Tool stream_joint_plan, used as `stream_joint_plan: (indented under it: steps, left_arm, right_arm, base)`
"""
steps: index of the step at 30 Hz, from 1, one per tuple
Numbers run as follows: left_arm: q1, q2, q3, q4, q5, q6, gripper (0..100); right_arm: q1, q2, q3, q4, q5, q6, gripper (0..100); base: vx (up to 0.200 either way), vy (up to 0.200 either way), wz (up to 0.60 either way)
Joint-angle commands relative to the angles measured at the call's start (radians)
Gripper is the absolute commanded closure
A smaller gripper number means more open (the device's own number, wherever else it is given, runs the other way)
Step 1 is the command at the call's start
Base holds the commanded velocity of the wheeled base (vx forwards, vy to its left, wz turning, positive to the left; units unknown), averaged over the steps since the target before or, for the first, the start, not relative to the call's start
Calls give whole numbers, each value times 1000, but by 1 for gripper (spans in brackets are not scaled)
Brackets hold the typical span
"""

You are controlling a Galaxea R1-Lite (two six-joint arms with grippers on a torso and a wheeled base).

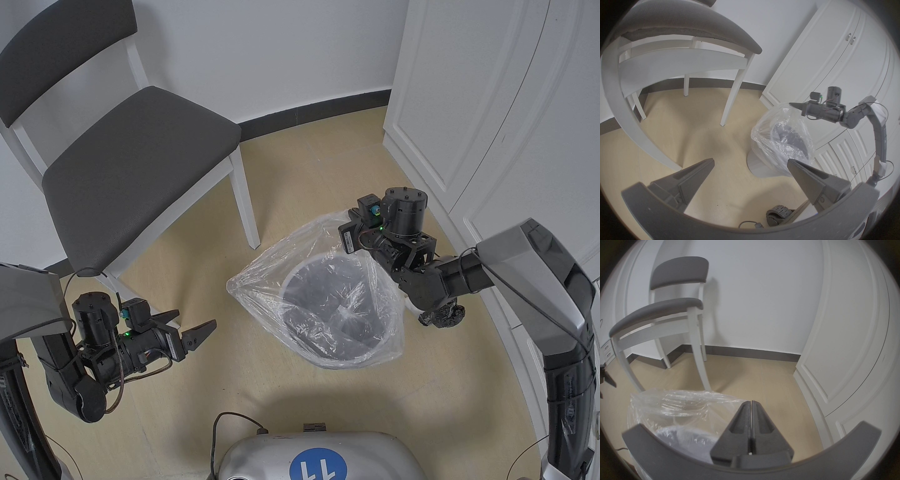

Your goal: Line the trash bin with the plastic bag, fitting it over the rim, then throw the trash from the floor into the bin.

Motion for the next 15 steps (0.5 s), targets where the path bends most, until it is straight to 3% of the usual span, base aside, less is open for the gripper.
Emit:
stream_joint_plan:
  steps: [1, 7, 8, 13, 15]
  left_arm:
    - [-15, -46, -6, 0, 0, -4, 0]
    - [-35, -55, -1, 0, 0, -4, 0]
    - [-40, -55, -1, 0, 0, -4, 0]
    - [-64, -61, 14, 0, 0, -4, 0]
    - [-81, -73, 30, 0, 0, -4, 0]
  right_arm:
    - [-73, 160, -197, 98, 0, 33, 100]
    - [-94, 144, -195, 130, 1, 33, 100]
    - [-94, 139, -198, 135, 1, 33, 0]
    - [-87, 87, -200, 152, 0, 36, 0]
    - [-84, -8, -125, 178, 0, 36, 0]
  base:
    - [0, 0, 0]
    - [0, 0, 0]
    - [0, 0, 0]
    - [0, 0, 0]
    - [0, 0, 0]
